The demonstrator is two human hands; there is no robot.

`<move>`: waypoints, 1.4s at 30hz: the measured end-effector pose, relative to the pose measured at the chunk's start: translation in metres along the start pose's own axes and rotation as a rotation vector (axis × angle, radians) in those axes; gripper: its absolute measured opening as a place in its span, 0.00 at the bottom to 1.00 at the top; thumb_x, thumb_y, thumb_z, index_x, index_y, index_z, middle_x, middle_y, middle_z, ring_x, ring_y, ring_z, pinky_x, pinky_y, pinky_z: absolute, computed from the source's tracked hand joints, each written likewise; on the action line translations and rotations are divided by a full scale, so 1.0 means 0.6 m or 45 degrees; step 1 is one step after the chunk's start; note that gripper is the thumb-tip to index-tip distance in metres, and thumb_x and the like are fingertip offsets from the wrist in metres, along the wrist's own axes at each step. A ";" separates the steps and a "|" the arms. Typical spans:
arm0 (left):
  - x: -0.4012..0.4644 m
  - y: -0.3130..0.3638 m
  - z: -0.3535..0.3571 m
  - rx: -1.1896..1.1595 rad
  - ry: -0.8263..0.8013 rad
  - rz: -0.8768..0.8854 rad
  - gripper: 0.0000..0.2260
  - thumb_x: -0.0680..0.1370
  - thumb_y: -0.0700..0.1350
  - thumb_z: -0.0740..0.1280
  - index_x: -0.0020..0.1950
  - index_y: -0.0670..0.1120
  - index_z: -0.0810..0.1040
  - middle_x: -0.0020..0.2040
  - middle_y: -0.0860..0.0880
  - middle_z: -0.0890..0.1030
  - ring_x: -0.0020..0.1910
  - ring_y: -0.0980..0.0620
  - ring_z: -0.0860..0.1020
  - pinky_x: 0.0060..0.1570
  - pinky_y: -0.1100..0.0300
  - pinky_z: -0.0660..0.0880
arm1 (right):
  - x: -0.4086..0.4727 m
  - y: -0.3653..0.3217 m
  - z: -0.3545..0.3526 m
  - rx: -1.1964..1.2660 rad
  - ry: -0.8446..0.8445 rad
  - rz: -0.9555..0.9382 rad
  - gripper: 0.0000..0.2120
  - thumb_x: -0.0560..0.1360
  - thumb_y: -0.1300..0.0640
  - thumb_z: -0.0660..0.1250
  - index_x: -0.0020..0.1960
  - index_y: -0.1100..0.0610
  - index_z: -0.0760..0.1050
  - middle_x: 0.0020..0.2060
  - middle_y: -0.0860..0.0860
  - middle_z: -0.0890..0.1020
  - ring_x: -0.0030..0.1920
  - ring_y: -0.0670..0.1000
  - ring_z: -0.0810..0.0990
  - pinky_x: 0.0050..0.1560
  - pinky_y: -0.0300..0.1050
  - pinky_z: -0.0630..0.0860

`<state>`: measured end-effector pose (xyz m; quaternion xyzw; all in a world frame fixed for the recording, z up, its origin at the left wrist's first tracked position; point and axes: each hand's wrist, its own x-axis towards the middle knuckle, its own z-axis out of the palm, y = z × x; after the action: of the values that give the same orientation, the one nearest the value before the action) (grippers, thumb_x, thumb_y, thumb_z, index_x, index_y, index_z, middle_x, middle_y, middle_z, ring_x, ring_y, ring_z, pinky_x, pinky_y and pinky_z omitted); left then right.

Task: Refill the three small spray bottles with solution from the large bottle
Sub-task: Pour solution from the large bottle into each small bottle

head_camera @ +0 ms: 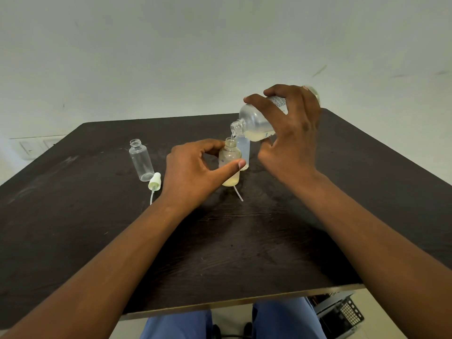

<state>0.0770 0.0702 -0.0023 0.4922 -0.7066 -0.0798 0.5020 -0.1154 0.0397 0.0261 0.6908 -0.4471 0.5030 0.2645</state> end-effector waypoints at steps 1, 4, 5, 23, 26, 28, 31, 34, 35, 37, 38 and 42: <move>0.000 0.000 0.000 -0.002 -0.001 -0.003 0.22 0.70 0.61 0.79 0.58 0.51 0.87 0.42 0.67 0.78 0.34 0.74 0.76 0.40 0.70 0.70 | 0.000 0.000 0.000 0.000 0.000 0.001 0.34 0.62 0.62 0.58 0.65 0.49 0.82 0.62 0.55 0.80 0.66 0.60 0.75 0.71 0.57 0.67; 0.000 -0.001 0.001 -0.002 -0.007 -0.002 0.21 0.70 0.61 0.79 0.58 0.51 0.87 0.40 0.69 0.78 0.34 0.74 0.76 0.40 0.71 0.69 | -0.001 0.001 0.001 0.003 -0.001 0.000 0.33 0.62 0.62 0.58 0.65 0.49 0.82 0.62 0.55 0.79 0.66 0.60 0.75 0.71 0.56 0.67; 0.000 -0.001 0.001 -0.004 -0.005 0.000 0.21 0.70 0.61 0.79 0.58 0.51 0.87 0.39 0.69 0.77 0.34 0.74 0.76 0.40 0.71 0.69 | -0.002 0.002 0.000 0.005 -0.002 -0.002 0.33 0.62 0.62 0.58 0.65 0.49 0.82 0.62 0.55 0.79 0.66 0.60 0.75 0.71 0.56 0.66; 0.001 -0.003 0.001 0.003 -0.021 0.010 0.20 0.70 0.62 0.79 0.58 0.53 0.87 0.39 0.68 0.79 0.34 0.74 0.76 0.38 0.77 0.66 | 0.000 0.004 0.001 0.015 -0.001 -0.011 0.33 0.63 0.62 0.58 0.65 0.50 0.82 0.62 0.55 0.80 0.66 0.61 0.77 0.72 0.57 0.66; 0.001 -0.004 0.001 0.000 -0.019 0.013 0.21 0.70 0.62 0.79 0.58 0.53 0.87 0.39 0.67 0.80 0.34 0.73 0.76 0.38 0.77 0.66 | -0.001 0.002 0.001 0.016 0.000 -0.001 0.33 0.63 0.63 0.59 0.65 0.50 0.82 0.62 0.55 0.80 0.66 0.62 0.76 0.72 0.57 0.66; 0.001 -0.003 0.001 -0.003 -0.021 0.006 0.21 0.70 0.62 0.79 0.58 0.53 0.87 0.38 0.68 0.79 0.34 0.73 0.77 0.39 0.76 0.67 | -0.001 0.003 0.003 0.017 -0.006 0.004 0.33 0.62 0.65 0.62 0.65 0.50 0.82 0.62 0.55 0.80 0.66 0.62 0.77 0.73 0.56 0.65; 0.000 -0.004 0.001 -0.010 -0.018 0.015 0.20 0.70 0.61 0.79 0.57 0.52 0.87 0.37 0.69 0.78 0.34 0.73 0.77 0.38 0.78 0.66 | 0.000 0.002 0.001 0.016 -0.013 0.002 0.33 0.62 0.65 0.62 0.65 0.50 0.82 0.62 0.55 0.80 0.66 0.61 0.77 0.73 0.56 0.65; 0.001 -0.003 0.001 -0.002 -0.017 0.020 0.21 0.70 0.62 0.79 0.58 0.52 0.87 0.38 0.69 0.78 0.34 0.74 0.77 0.38 0.79 0.66 | -0.001 0.002 0.000 0.015 0.003 -0.007 0.33 0.63 0.63 0.58 0.65 0.50 0.82 0.62 0.55 0.80 0.66 0.60 0.77 0.72 0.57 0.66; 0.001 -0.003 0.000 0.001 -0.019 0.020 0.21 0.70 0.62 0.79 0.58 0.52 0.87 0.39 0.69 0.78 0.34 0.74 0.77 0.38 0.78 0.66 | -0.001 0.001 0.000 0.015 0.007 -0.011 0.33 0.63 0.62 0.57 0.65 0.50 0.82 0.62 0.55 0.80 0.66 0.60 0.77 0.73 0.58 0.66; 0.000 -0.003 0.000 0.003 -0.020 0.023 0.21 0.70 0.61 0.79 0.58 0.52 0.87 0.39 0.69 0.78 0.35 0.74 0.77 0.38 0.78 0.67 | -0.001 0.002 0.001 0.017 0.012 -0.018 0.32 0.63 0.62 0.57 0.64 0.50 0.82 0.61 0.56 0.80 0.65 0.60 0.77 0.73 0.58 0.66; 0.000 -0.003 0.000 0.002 -0.019 0.026 0.21 0.70 0.61 0.79 0.58 0.52 0.87 0.39 0.69 0.78 0.34 0.74 0.77 0.38 0.78 0.67 | -0.001 0.002 0.001 0.018 0.015 -0.019 0.32 0.63 0.62 0.57 0.64 0.50 0.82 0.61 0.56 0.80 0.65 0.60 0.77 0.73 0.58 0.66; 0.000 -0.002 0.000 0.009 -0.029 0.025 0.21 0.71 0.62 0.78 0.58 0.52 0.87 0.41 0.65 0.81 0.34 0.73 0.77 0.38 0.75 0.67 | -0.001 0.004 0.003 0.010 0.014 -0.010 0.33 0.64 0.62 0.57 0.65 0.49 0.82 0.62 0.55 0.80 0.66 0.58 0.74 0.72 0.58 0.66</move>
<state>0.0778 0.0694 -0.0029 0.4859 -0.7176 -0.0781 0.4929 -0.1166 0.0377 0.0245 0.6908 -0.4409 0.5075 0.2661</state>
